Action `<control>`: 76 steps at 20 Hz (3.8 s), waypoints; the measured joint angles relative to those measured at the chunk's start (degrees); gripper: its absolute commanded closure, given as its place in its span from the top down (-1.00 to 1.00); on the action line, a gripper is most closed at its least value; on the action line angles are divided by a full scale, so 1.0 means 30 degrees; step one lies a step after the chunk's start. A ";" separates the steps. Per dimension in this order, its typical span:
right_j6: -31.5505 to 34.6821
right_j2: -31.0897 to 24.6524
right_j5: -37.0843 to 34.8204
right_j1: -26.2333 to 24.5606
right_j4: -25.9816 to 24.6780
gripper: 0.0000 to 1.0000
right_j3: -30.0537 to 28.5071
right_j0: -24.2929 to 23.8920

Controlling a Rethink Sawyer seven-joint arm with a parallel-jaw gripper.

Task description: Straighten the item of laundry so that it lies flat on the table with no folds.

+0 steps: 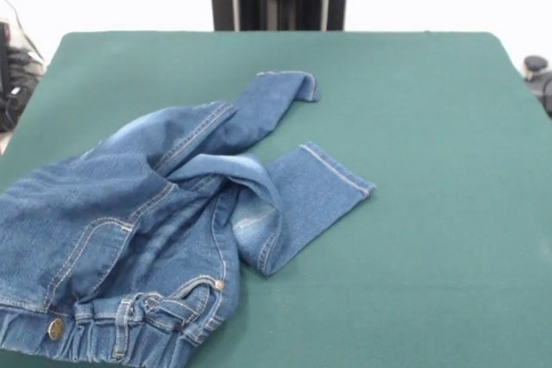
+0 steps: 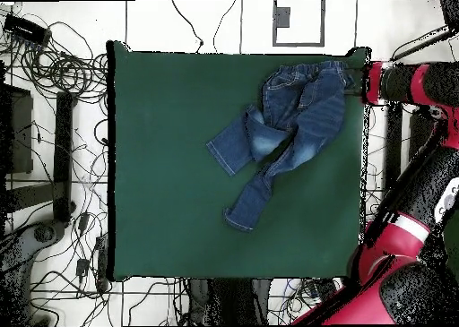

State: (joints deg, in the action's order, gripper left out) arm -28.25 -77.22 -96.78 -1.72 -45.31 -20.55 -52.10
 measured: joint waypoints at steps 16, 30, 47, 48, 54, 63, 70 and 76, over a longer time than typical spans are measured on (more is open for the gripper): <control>-0.0797 0.1144 0.1933 0.5295 0.0995 1.00 -0.5434 -0.2431; -0.0794 0.2776 0.6335 0.9754 0.1343 1.00 -1.4223 -0.4734; 0.0688 0.4722 1.0684 1.3098 0.1829 1.00 -2.0025 -0.4016; 0.1032 0.4989 1.1001 1.3328 0.1951 1.00 -2.0327 -0.3890; 0.2599 0.5906 1.2379 1.4214 0.2283 1.00 -2.1556 -0.3374; 0.4706 0.7429 1.4316 1.5285 0.2583 1.00 -2.3203 -0.2439; 0.7802 0.9409 1.6248 1.6110 0.3560 1.00 -2.4720 -0.0941; 1.0086 1.0825 1.7324 1.6592 0.3944 1.00 -2.6043 0.0386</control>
State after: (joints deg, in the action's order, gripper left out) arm 2.01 -44.74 -44.81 48.06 -33.48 -98.68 -50.94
